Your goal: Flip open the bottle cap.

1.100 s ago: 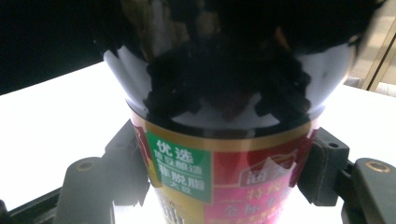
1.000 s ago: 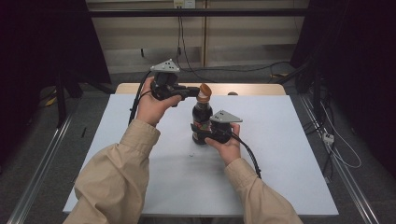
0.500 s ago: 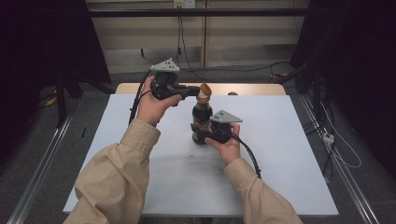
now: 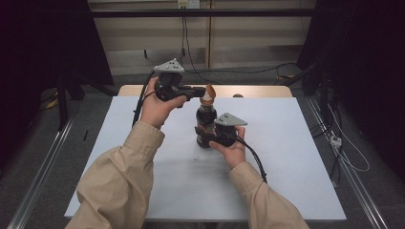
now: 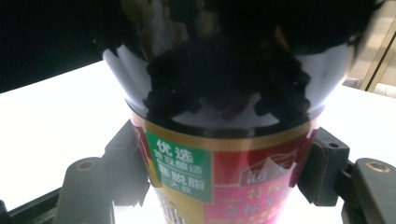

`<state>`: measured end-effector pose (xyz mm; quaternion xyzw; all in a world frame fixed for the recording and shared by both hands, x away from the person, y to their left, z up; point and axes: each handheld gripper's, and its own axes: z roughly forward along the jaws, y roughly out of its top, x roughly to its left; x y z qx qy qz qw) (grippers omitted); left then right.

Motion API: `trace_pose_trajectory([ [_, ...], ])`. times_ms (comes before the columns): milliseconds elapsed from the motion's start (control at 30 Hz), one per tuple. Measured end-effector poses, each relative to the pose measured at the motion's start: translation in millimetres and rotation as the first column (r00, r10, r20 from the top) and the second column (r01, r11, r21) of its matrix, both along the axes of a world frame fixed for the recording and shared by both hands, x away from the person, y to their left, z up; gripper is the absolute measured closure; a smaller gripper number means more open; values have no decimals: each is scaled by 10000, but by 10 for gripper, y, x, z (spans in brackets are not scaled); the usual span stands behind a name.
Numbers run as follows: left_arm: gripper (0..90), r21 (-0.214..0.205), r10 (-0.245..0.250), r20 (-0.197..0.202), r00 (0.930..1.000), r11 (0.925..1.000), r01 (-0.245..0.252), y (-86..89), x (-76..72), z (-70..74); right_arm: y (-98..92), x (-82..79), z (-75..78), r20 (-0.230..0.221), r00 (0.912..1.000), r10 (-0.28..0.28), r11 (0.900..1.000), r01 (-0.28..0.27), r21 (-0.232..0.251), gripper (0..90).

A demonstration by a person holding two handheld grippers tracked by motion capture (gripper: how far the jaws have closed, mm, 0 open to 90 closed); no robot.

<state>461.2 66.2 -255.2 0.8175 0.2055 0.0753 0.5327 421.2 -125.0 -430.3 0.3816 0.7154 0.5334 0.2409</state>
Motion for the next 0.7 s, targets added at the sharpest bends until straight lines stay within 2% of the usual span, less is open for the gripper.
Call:
trace_pose_trajectory([
  [267, 900, 78, -16, 25, 10000, 10000, 16, 9, 5, -3, -2, 3, 0, -15, 10000, 19, 10000, -19, 28, 301],
  [700, 900, -21, -20, -26, 10000, 10000, 20, 3, 5, -3, -3, 3, 0, -15, 10000, 33, 10000, -33, 27, 301],
])
